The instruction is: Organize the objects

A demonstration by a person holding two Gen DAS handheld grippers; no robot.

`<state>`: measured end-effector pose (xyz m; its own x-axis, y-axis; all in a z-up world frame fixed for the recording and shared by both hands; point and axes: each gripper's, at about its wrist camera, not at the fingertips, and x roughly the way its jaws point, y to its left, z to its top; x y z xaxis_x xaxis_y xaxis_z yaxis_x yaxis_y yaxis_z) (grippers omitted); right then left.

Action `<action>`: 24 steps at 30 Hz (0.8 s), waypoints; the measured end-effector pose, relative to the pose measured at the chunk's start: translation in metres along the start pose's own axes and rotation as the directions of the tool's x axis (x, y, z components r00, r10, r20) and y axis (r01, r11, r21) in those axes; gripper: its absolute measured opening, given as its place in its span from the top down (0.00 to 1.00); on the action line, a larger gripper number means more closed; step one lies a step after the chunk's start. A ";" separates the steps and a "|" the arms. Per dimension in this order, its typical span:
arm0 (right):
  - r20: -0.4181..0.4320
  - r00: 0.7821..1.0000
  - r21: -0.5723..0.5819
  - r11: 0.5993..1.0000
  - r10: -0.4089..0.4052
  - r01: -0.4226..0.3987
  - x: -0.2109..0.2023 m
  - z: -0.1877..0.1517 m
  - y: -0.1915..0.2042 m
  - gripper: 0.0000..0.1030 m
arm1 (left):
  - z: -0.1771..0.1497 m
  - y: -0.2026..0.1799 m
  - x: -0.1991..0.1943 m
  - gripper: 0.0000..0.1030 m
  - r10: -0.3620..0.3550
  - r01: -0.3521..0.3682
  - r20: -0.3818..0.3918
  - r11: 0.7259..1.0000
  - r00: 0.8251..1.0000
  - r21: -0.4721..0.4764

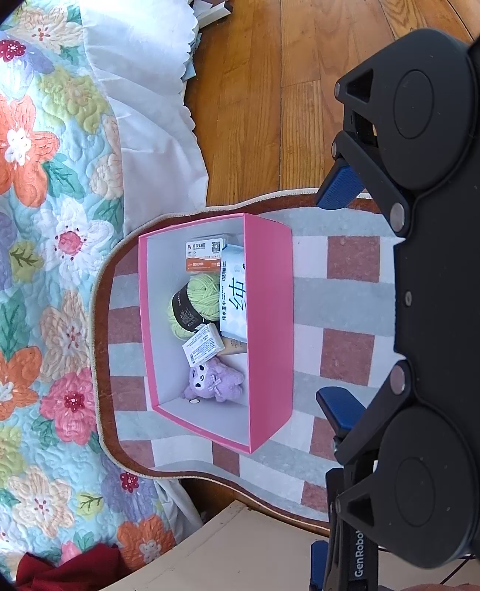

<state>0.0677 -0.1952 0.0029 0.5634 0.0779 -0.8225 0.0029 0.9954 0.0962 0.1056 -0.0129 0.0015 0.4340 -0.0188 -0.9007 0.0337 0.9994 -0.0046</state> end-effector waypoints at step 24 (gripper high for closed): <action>-0.009 1.000 -0.001 1.000 -0.015 0.015 -0.003 -0.004 -0.002 0.00 | 0.000 -0.003 -0.001 0.02 -0.006 0.006 -0.001 1.000 1.000 -0.008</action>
<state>0.0622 -0.1976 0.0030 0.5555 0.0639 -0.8290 0.0099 0.9965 0.0835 0.1048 -0.0156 0.0027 0.4332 -0.0246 -0.9010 0.0288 0.9995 -0.0135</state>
